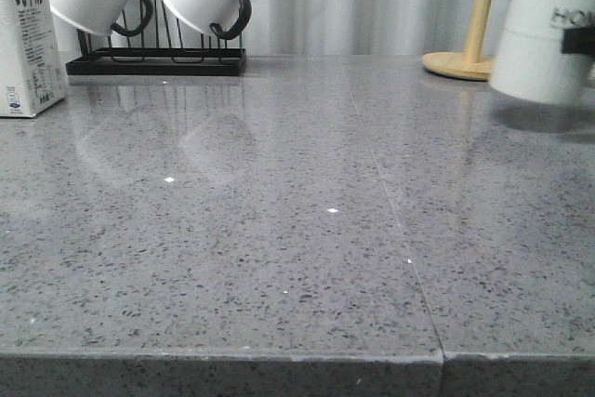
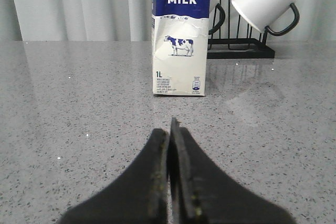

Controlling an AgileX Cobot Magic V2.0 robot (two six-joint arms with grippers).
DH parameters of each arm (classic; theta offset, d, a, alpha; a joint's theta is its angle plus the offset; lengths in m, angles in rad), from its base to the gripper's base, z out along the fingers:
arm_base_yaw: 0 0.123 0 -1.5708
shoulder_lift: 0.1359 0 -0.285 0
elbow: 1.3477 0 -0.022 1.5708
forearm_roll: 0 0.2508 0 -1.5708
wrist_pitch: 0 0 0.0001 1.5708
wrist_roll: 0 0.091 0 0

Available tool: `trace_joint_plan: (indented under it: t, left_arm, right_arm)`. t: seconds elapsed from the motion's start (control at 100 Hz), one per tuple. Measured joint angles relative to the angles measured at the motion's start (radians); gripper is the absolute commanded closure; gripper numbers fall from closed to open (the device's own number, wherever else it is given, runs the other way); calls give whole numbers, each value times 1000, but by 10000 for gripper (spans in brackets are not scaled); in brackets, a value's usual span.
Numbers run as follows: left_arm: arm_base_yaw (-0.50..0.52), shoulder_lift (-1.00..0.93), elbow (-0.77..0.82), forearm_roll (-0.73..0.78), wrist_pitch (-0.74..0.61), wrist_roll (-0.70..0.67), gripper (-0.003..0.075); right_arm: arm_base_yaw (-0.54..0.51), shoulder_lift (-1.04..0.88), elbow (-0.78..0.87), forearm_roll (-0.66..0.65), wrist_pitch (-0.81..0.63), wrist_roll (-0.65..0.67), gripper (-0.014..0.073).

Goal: Place milk next to cup
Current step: 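Grasp the white HOME mug by its handle with the right gripper, then carry the mug toward the table center and lower it with the right gripper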

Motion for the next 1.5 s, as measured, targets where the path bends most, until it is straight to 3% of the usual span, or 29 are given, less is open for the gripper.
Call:
trace_joint_plan:
  t: [0.27,0.5,0.95,1.24,1.5]
  left_arm:
    - [0,0,0,0,0,0,741]
    - [0,0,0,0,0,0,741]
    - [0,0,0,0,0,0,741]
    - [0,0,0,0,0,0,741]
    - [0,0,0,0,0,0,741]
  right_arm:
    - [238,-8,-93,-5,31,0,657]
    - [348,89,-179,-7,50,0,657]
    - [371,187,-189,-24,62,0,650]
    - [371,187,-189,-34,62,0,423]
    - [371,183,-163,-34,60,0,386]
